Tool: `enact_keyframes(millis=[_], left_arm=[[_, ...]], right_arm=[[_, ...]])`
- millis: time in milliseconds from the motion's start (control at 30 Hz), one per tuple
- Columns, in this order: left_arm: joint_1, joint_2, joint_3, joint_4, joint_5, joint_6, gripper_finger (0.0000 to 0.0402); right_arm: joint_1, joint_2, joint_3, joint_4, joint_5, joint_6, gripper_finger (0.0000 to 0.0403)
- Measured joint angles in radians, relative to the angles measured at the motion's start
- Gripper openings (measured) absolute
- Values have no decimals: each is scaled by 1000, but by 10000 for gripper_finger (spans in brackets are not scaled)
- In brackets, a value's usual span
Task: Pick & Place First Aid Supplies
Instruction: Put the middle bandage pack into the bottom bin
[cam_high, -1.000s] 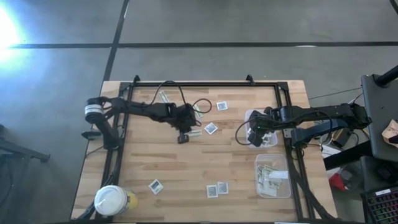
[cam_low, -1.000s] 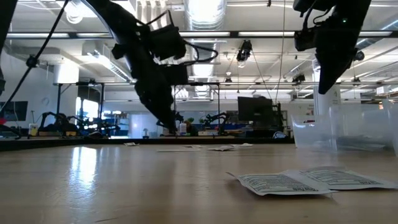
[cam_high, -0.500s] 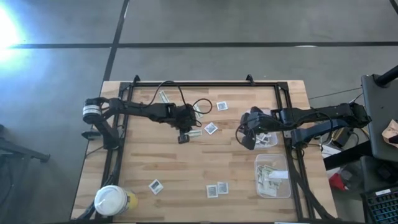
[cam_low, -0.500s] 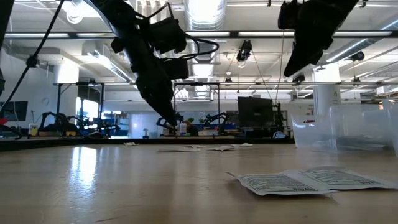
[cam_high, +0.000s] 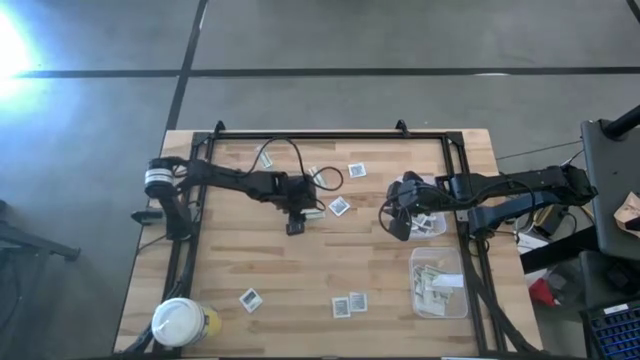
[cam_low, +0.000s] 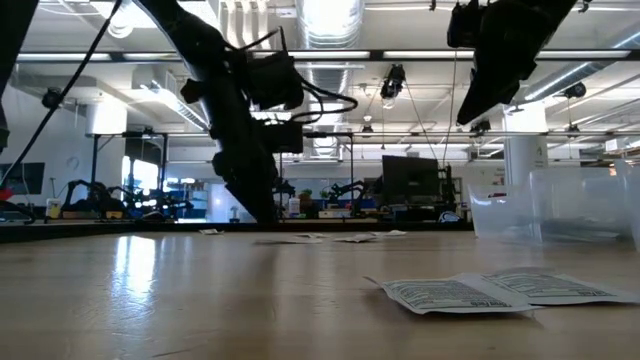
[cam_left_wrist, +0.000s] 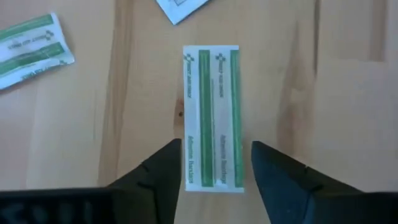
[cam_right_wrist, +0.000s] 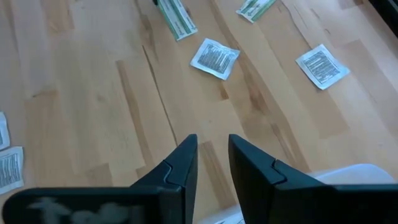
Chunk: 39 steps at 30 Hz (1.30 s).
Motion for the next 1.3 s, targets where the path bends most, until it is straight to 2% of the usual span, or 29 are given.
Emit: enact_keyframes(millis=[167, 433, 533, 767, 900, 1033, 1167, 1300], left_arm=[[0, 39, 2, 10, -62, 8, 191], [0, 86, 8, 11, -60, -11, 185], [0, 88, 8, 10, -60, -11, 163], [0, 90, 7, 10, -68, -11, 59], [0, 91, 6, 10, -71, -11, 14], [1, 83, 10, 11, -71, -16, 4], [-4, 63, 30, -5, -66, -17, 4], [-26, 34, 69, 20, -51, -19, 1]], right_arm=[[0, 0, -1, -2, 0, 0, 83], [0, 0, -1, 0, 0, 0, 68], [0, 0, -1, 1, 0, 0, 66], [0, 0, -1, 2, 0, 0, 73], [0, 0, -1, 2, 0, 1, 78], [0, 0, -1, 1, -6, 0, 79], [0, -2, -1, -23, -66, -1, 70], [1, -10, 1, -30, -82, 0, 61]])
